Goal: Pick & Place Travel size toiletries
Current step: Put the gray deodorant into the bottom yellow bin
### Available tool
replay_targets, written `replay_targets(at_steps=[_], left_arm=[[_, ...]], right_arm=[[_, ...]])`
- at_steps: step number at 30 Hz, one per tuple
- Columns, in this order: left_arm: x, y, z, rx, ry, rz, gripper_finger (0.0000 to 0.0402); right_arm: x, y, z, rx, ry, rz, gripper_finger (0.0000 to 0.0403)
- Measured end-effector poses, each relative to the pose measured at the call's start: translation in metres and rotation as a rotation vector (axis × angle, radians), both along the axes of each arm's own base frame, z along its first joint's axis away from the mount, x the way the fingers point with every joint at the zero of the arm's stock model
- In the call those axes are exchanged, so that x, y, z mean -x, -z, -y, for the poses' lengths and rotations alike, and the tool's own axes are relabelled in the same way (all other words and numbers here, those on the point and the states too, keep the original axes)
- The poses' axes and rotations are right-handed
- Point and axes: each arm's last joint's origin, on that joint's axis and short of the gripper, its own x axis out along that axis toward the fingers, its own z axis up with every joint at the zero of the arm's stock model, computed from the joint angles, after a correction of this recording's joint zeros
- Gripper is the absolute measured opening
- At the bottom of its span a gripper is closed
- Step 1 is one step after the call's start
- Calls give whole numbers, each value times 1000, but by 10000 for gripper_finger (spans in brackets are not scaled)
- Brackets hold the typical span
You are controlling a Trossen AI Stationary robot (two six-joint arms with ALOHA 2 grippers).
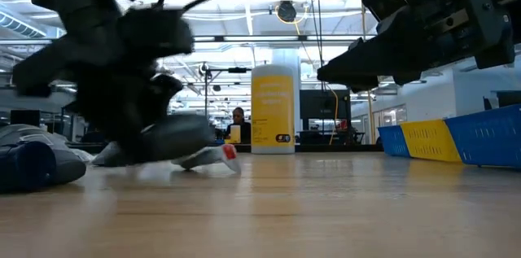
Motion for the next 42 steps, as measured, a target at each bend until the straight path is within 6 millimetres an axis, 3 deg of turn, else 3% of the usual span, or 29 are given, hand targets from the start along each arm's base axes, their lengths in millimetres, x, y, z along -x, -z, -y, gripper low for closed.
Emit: replay_targets(at_steps=[10,20,32,42], left_arm=[[-30,-15,-25,145,-102,242,195],[-42,-26,-40,191,-95,379,208],[-46,-29,-52,215,-127,419,213],[-46,-30,-52,213,-123,425,220]], right_arm=[[-24,-15,-4,213,61,-7,280],[-49,-32,13,285,113,-46,319],[-56,-35,30,130,44,-55,306],[-57,-36,37,73,77,-65,193]])
